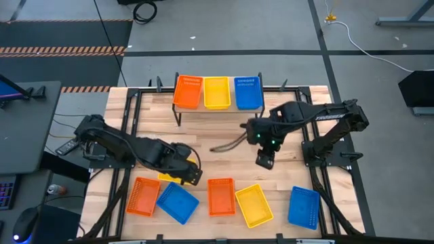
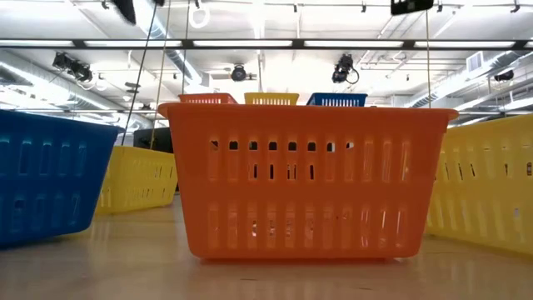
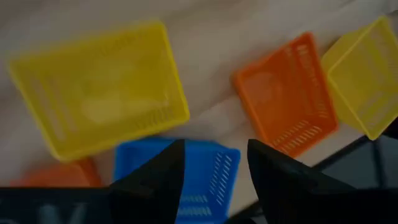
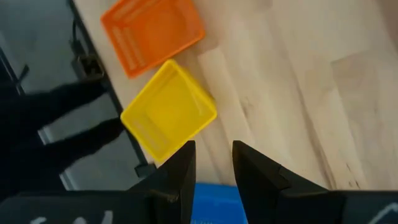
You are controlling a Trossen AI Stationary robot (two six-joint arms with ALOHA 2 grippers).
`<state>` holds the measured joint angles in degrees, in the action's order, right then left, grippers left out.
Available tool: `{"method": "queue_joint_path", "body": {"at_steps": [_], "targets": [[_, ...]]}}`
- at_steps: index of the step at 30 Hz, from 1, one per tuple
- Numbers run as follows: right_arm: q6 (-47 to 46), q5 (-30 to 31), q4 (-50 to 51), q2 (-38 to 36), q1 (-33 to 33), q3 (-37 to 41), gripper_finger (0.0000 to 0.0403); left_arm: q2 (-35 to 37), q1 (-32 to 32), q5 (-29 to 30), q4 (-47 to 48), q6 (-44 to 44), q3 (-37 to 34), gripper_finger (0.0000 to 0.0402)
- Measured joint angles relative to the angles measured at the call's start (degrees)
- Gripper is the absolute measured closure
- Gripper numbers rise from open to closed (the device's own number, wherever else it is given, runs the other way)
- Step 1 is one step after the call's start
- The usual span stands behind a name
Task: Stack baskets on shelf by color
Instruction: Stack the left orange bin on top of the orange bin on the shelf
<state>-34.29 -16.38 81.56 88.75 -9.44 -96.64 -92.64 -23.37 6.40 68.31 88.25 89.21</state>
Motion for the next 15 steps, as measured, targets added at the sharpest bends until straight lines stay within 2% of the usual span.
{"method": "queue_joint_path", "body": {"at_steps": [5,11,15], "targets": [[3.16,0.10,0.00,0.00,-4.53,0.00,0.0291,0.00,-1.94,-6.47,-3.66,3.56,-4.59,0.0209],[3.35,2.05,0.00,-0.33,-8.52,0.00,0.0291,0.00,-7.32,-12.51,-3.12,-5.06,-4.36,0.0205],[1.68,4.44,0.30,-0.88,-10.58,0.02,0.0291,0.02,-12.13,-15.89,-1.08,-1.86,-4.35,0.0205]]}}
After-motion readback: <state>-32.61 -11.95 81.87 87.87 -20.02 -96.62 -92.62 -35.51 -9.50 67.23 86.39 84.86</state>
